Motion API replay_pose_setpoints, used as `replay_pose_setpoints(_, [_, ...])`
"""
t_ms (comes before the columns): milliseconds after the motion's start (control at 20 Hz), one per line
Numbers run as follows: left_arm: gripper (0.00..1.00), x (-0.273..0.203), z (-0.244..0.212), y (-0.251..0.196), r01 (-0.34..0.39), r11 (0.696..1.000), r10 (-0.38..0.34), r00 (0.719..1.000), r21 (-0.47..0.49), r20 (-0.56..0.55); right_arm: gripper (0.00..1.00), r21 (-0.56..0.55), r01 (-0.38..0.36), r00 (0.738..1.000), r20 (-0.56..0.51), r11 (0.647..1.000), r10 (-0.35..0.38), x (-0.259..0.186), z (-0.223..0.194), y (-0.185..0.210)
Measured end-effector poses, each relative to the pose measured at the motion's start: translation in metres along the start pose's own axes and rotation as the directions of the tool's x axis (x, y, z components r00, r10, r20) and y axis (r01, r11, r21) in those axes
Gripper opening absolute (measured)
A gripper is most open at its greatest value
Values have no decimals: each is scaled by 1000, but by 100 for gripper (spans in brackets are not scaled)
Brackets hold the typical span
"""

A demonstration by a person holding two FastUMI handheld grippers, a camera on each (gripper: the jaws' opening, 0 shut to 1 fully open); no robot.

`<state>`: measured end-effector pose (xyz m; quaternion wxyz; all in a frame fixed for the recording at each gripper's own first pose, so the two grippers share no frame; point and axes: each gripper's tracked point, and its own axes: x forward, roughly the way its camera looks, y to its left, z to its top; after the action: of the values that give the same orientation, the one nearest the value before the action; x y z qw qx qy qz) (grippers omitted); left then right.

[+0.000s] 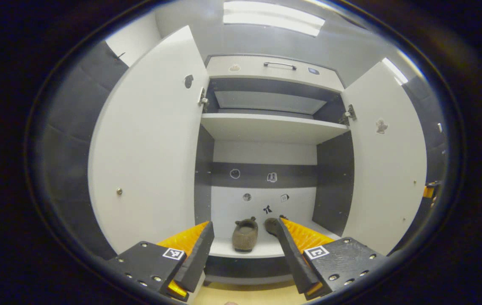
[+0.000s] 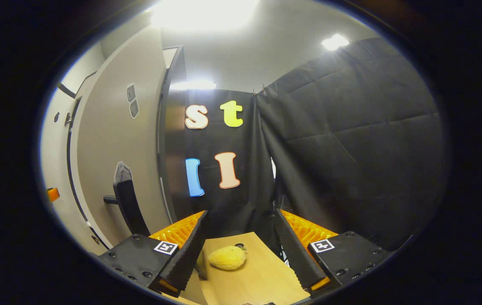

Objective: Grab one shoe with the right hand and put it into the shoe cabinet, grab the other shoe with the left hand and put it into the shoe cabinet; then close the right door with the right hand and the left door with the left hand.

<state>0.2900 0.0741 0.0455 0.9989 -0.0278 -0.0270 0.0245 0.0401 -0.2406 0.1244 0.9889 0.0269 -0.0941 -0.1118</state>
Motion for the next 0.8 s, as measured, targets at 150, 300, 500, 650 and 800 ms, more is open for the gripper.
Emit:
replay_pose_setpoints(150, [93,-2,-3,1,-24,999,26,999,40,-42,98,5,-35,999,-12,999,35,3,-1,9])
replay_pose_setpoints(300, [87,-4,-4,0,-19,999,16,998,-35,-65,92,-39,-73,997,-29,997,72,1,-3,23])
replay_pose_setpoints(500, [86,-4,-4,1,-23,998,19,998,-60,-67,89,-132,-55,998,-18,990,53,-2,2,28])
replay_pose_setpoints(650, [86,-7,-11,4,-18,999,14,997,-48,-81,90,-87,-69,997,-45,994,66,-6,-7,40])
replay_pose_setpoints(800, [86,-19,-23,11,-18,998,12,994,-56,-105,94,-88,-105,993,-57,990,101,-12,-7,62])
